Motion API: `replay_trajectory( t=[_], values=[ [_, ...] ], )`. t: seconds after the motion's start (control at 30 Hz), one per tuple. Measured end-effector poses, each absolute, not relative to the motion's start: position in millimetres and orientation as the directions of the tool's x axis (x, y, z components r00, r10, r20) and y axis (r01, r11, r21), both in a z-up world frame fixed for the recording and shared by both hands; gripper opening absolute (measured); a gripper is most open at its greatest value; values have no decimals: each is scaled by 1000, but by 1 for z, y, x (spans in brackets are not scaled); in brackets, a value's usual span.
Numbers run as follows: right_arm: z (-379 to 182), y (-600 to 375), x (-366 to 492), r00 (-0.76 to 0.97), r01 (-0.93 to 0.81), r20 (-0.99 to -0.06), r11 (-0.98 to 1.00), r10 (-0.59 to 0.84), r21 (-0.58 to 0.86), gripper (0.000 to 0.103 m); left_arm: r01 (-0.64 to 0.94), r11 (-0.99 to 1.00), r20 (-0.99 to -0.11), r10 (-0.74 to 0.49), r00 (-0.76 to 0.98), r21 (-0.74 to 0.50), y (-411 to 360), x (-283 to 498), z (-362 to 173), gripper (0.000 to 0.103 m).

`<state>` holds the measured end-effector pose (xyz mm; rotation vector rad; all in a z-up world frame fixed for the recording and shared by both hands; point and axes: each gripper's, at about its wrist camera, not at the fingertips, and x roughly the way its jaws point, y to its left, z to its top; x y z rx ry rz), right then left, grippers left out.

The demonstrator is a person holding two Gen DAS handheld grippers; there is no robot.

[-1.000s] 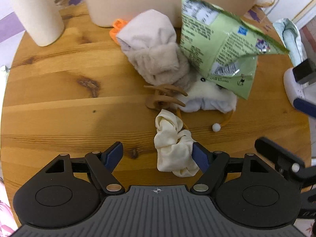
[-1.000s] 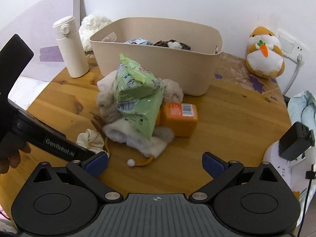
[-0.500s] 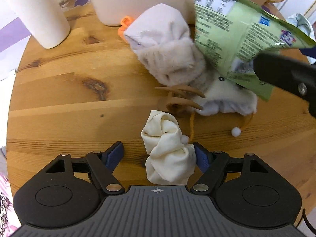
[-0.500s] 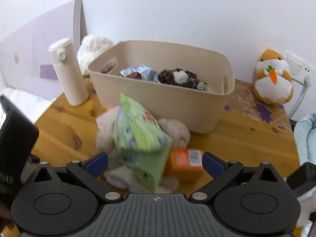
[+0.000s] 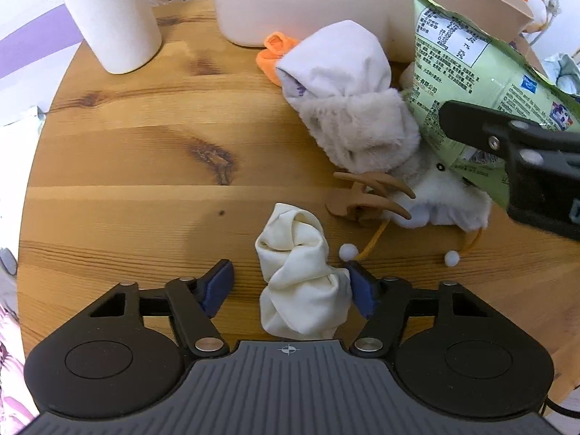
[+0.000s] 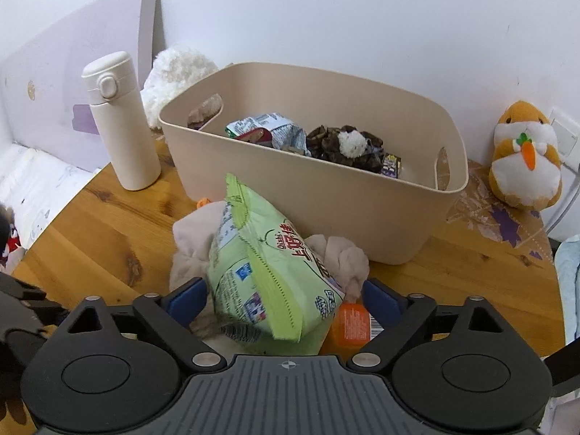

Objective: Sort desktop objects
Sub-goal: 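Grasp the cream scrunchie with the left gripper while the right grasps the green snack bag, then carry the scrunchie and green snack bag over the beige basket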

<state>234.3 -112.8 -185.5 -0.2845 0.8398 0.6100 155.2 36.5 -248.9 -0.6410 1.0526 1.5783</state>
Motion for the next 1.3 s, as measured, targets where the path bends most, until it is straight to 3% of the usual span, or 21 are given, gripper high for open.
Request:
replay_trajectory(
  t=[0.13, 0.2, 0.4, 0.57, 1.3],
  values=[
    [-190, -111, 239, 493, -616, -766, 787, 411, 26, 80, -953, -27, -833, 478, -278, 302, 36, 151, -246, 55],
    [-191, -109, 239, 474, -628, -774, 778, 420, 38, 64, -953, -49, -831, 477, -286, 300, 33, 152, -243, 46],
    [-190, -109, 233, 453, -635, -780, 770, 432, 58, 49, -960, -51, -835, 482, -266, 277, 32, 140, -237, 29],
    [-187, -120, 230, 448, -614, -775, 783, 446, 96, 48, -961, -41, -830, 496, -257, 273, 27, 138, -235, 22],
    [-119, -175, 243, 564, -544, -656, 823, 501, 161, 48, -968, 85, -679, 727, -102, 238, 34, 162, -140, 21]
  ],
)
